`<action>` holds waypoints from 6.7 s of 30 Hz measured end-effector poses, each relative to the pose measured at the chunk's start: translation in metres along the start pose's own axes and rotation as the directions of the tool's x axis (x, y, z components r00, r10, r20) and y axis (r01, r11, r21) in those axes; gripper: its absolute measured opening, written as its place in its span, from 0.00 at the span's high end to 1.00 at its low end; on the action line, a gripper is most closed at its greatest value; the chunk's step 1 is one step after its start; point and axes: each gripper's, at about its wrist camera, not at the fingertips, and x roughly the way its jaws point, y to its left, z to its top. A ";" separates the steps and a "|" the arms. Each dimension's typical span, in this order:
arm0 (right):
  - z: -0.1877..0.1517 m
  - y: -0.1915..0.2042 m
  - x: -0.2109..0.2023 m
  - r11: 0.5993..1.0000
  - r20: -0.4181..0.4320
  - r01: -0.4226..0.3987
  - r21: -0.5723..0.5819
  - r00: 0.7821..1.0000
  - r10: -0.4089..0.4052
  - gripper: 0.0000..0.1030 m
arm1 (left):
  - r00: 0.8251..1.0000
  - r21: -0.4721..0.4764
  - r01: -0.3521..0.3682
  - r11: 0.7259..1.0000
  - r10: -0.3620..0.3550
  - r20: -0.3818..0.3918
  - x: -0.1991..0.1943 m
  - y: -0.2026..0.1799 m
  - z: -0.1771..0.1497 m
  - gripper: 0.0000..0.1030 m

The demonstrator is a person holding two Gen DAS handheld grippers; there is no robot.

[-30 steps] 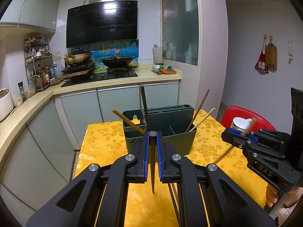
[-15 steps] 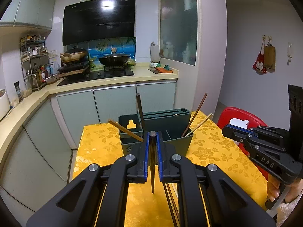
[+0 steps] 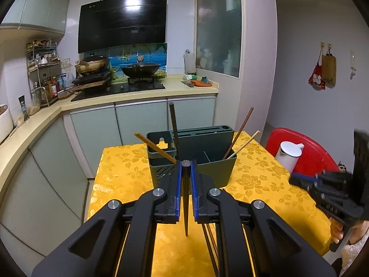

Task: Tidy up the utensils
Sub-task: 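Lower the right gripper and close it on a light wooden chopstick, then carry the right gripper's chopstick up beside the left gripper above the holder, then lower the chopsticks into the holder and open both grippers, then move both open grippers back down to the remaining chopsticks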

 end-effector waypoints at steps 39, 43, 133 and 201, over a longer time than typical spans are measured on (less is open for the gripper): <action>-0.211 0.027 -0.050 0.994 -0.177 0.104 -0.025 0.978 -0.107 0.80 | 1.000 -0.011 0.002 1.000 -0.001 0.022 -0.024 0.001 -0.021 0.93; -0.210 0.030 -0.050 0.994 -0.174 0.106 -0.036 0.979 -0.111 0.86 | 1.000 -0.012 0.003 1.000 -0.003 0.023 -0.025 0.001 -0.022 0.93; 0.168 -0.004 0.037 0.984 0.195 0.174 0.036 0.965 -0.178 0.94 | 0.995 -0.098 -0.037 0.995 0.046 0.089 0.084 -0.007 0.105 0.93; -0.102 0.008 0.001 0.981 -0.017 0.191 0.033 0.982 -0.190 0.51 | 0.983 -0.007 -0.144 0.990 0.142 -0.114 0.017 -0.001 -0.155 0.19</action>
